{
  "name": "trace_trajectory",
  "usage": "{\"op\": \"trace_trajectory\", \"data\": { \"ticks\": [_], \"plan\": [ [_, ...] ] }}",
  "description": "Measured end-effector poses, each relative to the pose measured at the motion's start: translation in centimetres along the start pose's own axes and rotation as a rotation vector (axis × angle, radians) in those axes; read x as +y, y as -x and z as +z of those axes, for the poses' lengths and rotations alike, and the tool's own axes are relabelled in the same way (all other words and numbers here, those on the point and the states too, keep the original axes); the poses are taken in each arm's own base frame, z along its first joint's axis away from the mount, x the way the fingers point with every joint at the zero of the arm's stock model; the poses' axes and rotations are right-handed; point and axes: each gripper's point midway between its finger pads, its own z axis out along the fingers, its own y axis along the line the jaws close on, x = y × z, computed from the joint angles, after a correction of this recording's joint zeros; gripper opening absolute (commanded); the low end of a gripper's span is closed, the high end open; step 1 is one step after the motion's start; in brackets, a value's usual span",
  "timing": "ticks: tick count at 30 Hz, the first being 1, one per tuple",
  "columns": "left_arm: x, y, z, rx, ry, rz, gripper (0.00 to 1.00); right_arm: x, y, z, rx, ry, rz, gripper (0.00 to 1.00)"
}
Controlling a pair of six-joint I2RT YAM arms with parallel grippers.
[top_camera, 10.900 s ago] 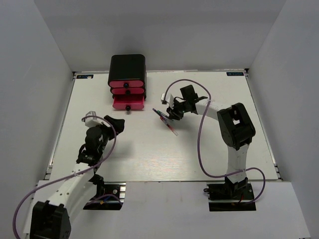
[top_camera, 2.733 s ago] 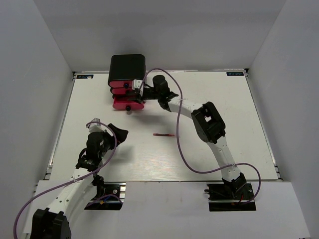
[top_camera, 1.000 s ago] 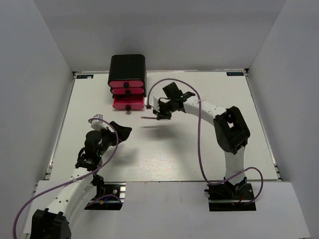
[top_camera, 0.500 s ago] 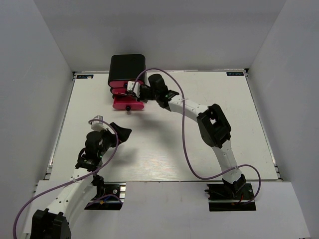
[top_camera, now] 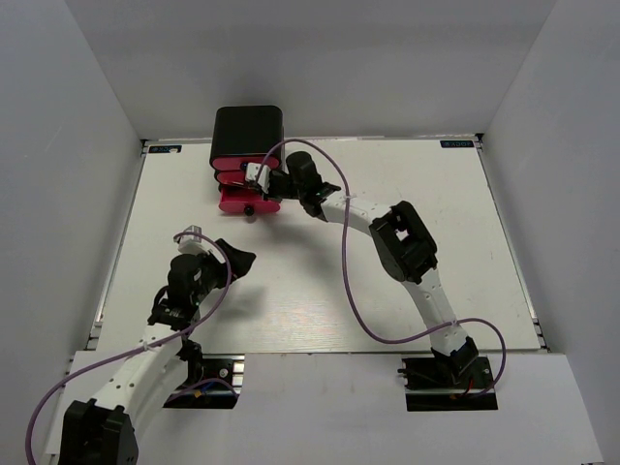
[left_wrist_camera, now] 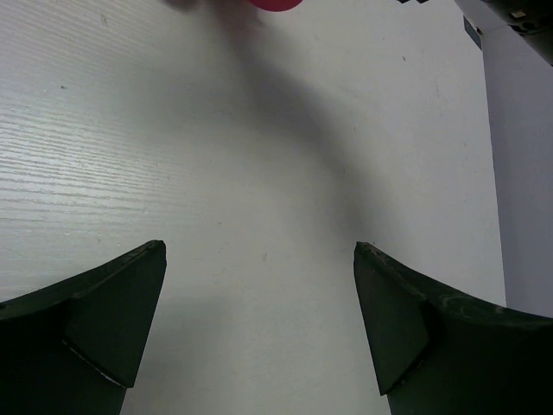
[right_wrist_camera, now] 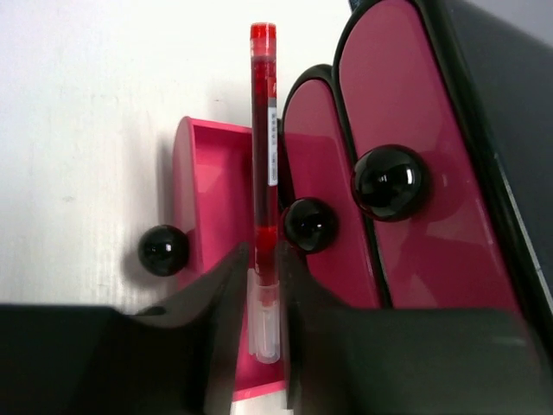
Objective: Sort the stationery into containers
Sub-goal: Place the pen in the drawer, then close the drawer in the storage box.
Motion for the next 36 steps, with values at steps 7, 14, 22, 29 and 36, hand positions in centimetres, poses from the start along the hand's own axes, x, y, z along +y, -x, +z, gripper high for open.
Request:
{"op": "trace_trajectory", "data": {
  "ticks": [7, 14, 22, 29, 36],
  "plan": [
    [0.5, -0.5, 0.3, 0.022, 0.021, -0.005, 1.00, 0.7, -1.1, -0.1, 0.008, 0.000, 0.006, 0.40],
    [0.7, -0.5, 0.9, 0.030, 0.030, -0.011, 1.00, 2.5, -2.3, -1.4, 0.044, 0.032, 0.063, 0.00],
    [1.9, 1.2, 4.4, 0.025, 0.125, 0.050, 0.87, -0.4, 3.4, -10.3, 0.025, -0.030, 0.221, 0.00],
    [3.2, 2.5, 10.5, 0.065, 0.218, 0.019, 0.46, 0.4, 2.4, -19.8, 0.073, -0.120, 0.304, 0.00],
    [3.9, 2.6, 13.9, 0.094, 0.291, -0.096, 0.50, 4.6, -3.2, -22.7, 0.202, -0.095, 0.455, 0.00]
  ]
}}
